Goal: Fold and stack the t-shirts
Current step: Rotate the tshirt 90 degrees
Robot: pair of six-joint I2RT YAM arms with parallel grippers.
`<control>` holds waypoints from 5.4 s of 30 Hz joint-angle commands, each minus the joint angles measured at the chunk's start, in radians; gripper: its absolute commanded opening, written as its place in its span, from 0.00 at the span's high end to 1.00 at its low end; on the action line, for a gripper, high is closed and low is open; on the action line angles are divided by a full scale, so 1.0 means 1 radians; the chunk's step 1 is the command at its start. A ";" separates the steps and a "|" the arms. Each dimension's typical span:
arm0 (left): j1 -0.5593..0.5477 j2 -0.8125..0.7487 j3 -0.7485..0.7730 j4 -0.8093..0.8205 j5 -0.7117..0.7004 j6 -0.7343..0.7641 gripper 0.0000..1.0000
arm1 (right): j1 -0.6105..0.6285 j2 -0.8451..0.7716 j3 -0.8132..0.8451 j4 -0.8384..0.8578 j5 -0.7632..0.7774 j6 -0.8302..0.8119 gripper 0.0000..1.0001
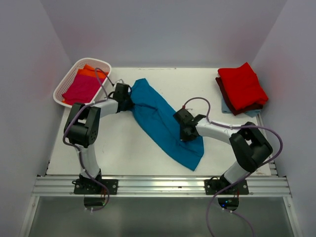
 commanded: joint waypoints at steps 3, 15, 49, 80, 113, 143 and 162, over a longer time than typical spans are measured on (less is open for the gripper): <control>0.009 0.108 0.159 0.049 0.098 0.113 1.00 | 0.110 0.020 -0.070 -0.114 -0.111 0.114 1.00; 0.015 0.274 0.375 0.078 0.269 0.144 1.00 | 0.296 0.016 -0.018 -0.079 -0.130 0.321 1.00; 0.023 0.196 0.472 0.083 0.392 0.199 1.00 | 0.555 0.025 -0.018 -0.369 0.110 0.761 1.00; 0.026 -0.187 0.023 0.126 0.388 0.172 0.99 | 0.154 -0.116 0.480 -0.090 0.355 -0.148 0.25; 0.017 -0.680 -0.378 -0.008 0.343 0.161 0.91 | -0.324 0.682 1.064 0.045 -0.616 -0.206 0.52; 0.015 -0.688 -0.386 -0.017 0.319 0.164 0.95 | -0.322 0.608 0.864 0.114 -0.581 -0.134 0.58; 0.015 -0.689 -0.387 -0.020 0.316 0.164 0.96 | -0.322 0.643 0.829 0.160 -0.617 -0.110 0.68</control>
